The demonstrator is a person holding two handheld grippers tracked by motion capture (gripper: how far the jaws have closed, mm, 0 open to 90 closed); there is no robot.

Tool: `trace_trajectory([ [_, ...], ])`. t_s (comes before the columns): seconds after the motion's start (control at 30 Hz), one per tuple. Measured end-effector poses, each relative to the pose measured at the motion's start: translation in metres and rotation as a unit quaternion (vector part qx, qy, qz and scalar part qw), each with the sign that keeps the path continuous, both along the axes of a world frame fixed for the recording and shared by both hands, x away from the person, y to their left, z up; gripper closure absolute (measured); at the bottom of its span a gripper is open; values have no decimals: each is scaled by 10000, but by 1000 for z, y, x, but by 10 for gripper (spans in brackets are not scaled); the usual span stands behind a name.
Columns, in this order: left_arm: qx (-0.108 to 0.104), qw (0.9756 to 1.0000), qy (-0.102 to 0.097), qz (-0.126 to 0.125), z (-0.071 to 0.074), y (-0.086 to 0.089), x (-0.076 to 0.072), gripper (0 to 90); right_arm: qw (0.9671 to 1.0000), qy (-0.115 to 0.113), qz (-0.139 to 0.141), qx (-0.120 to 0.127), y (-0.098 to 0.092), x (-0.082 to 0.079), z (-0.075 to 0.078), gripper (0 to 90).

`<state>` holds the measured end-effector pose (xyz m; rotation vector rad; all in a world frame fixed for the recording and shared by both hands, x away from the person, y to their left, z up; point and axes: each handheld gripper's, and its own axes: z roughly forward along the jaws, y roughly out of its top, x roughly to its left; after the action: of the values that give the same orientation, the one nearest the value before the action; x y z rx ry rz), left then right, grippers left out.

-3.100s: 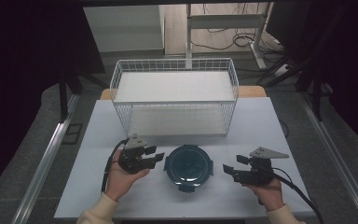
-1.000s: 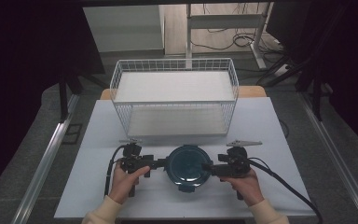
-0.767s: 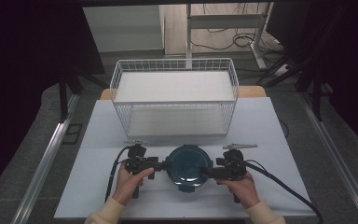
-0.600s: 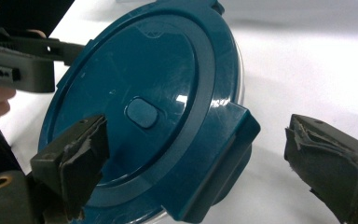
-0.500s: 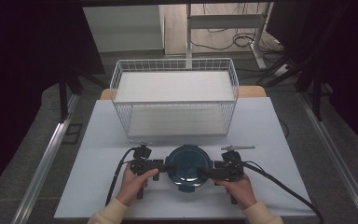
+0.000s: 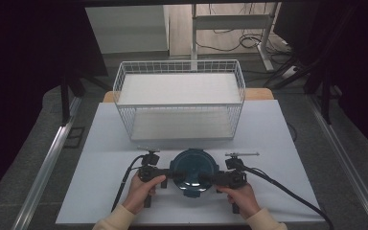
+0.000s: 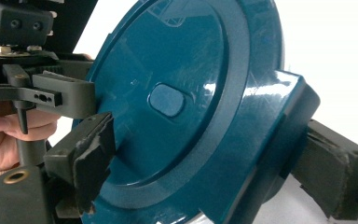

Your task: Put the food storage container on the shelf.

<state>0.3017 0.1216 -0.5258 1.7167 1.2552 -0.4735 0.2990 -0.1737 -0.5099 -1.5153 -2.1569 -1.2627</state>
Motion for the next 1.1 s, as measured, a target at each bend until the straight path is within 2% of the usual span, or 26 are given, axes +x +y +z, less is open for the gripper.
trace_trajectory([
  [0.07,-57,10000,27,6,-1,2,1,246,10000,7,-82,-5,-1,0,1,146],
  [0.23,-51,10000,19,40,1,2,-1,270,9998,93,-142,53,-4,1,2,188],
  [0.4,23,9999,-125,95,6,2,-6,299,9993,111,-268,215,-10,-3,3,239],
  [0.57,103,9995,-272,134,13,1,-15,332,9993,-36,-295,217,-11,-10,7,271],
  [0.77,105,9992,-369,135,17,4,-19,369,9990,-182,-282,278,-13,-12,10,307],
  [0.93,15,9991,-379,196,17,7,-21,402,9987,-303,-292,301,-14,-13,12,332],
  [0.97,-13,9991,-376,196,17,8,-21,406,9983,-384,-307,302,-14,-13,13,336],
  [1.1,-23,9991,-379,188,18,8,-22,411,9984,-403,-276,290,-14,-13,14,338],
])
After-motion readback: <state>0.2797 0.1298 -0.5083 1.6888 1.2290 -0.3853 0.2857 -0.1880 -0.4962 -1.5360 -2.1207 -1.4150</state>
